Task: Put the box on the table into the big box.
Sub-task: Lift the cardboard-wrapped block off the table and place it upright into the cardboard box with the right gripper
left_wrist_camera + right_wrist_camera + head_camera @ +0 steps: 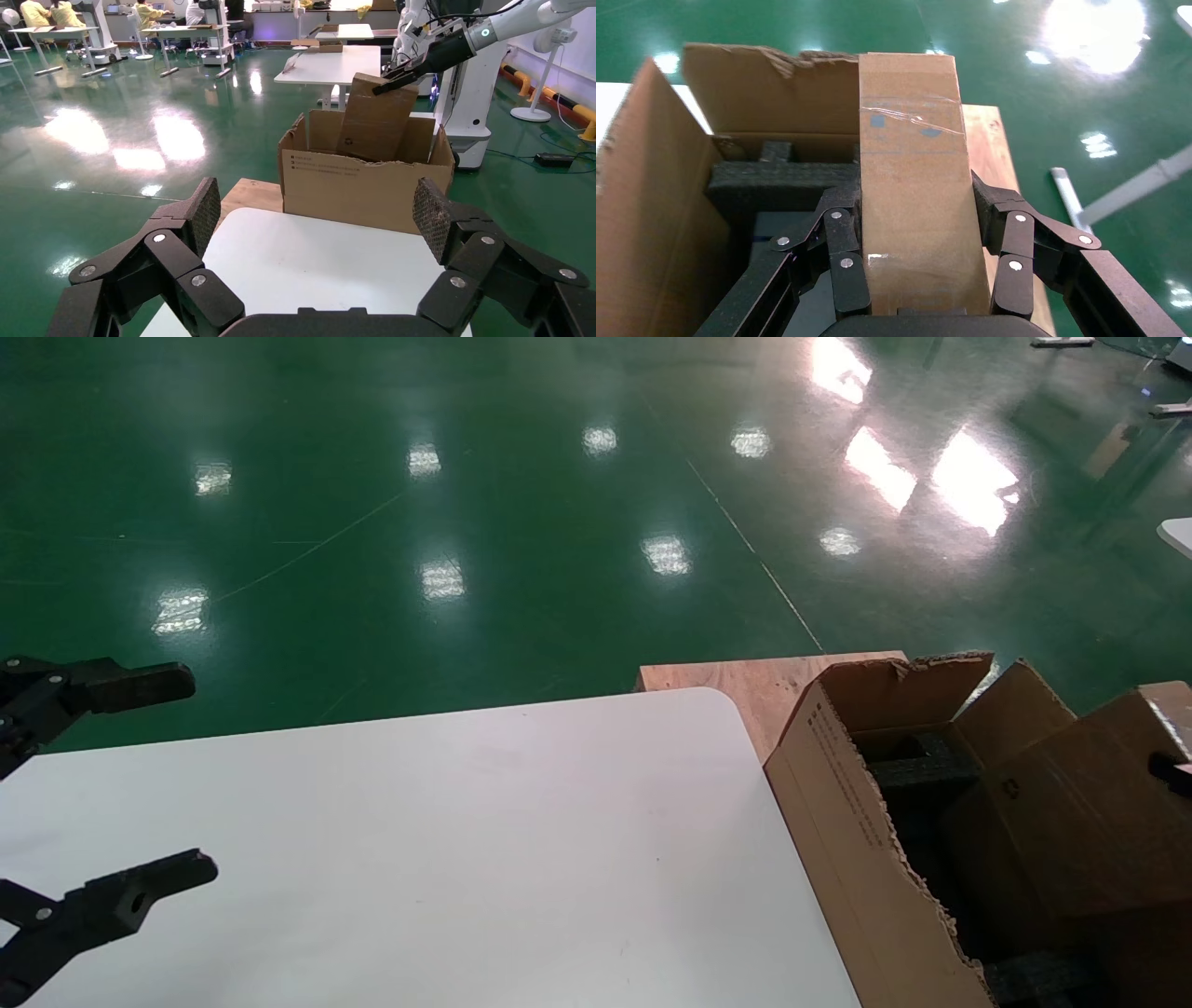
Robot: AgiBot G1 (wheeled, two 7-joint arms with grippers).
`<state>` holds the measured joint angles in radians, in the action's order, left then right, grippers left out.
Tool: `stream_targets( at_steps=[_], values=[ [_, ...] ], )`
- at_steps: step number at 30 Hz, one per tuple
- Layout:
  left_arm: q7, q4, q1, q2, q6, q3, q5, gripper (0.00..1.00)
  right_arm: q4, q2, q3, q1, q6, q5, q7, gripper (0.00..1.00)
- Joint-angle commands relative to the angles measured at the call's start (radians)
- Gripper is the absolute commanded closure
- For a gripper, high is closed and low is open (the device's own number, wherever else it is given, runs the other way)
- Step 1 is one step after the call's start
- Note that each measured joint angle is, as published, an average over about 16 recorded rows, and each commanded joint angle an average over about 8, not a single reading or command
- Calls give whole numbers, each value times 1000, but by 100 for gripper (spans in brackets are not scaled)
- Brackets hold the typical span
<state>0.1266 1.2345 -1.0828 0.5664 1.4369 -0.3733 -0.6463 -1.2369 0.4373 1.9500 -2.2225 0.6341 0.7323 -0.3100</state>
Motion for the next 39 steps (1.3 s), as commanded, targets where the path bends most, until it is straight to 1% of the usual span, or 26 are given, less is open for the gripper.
stream_targets(
  at_steps=[1, 7, 13, 24, 39],
  values=[
    [0, 0, 0, 0, 0, 0, 0, 0, 5, 8, -3, 4, 1, 4, 2, 100],
    [0, 0, 0, 0, 0, 0, 0, 0, 25, -3, 21, -4, -2, 0, 4, 100],
    [0, 0, 0, 0, 0, 0, 0, 0, 66, -28, 67, -35, 3, -17, 20, 100],
    [0, 0, 0, 0, 0, 0, 0, 0, 146, -69, 183, -123, 16, -67, 71, 100],
    [0, 0, 0, 0, 0, 0, 0, 0, 280, -106, 372, -266, 48, -124, 166, 100]
  ],
)
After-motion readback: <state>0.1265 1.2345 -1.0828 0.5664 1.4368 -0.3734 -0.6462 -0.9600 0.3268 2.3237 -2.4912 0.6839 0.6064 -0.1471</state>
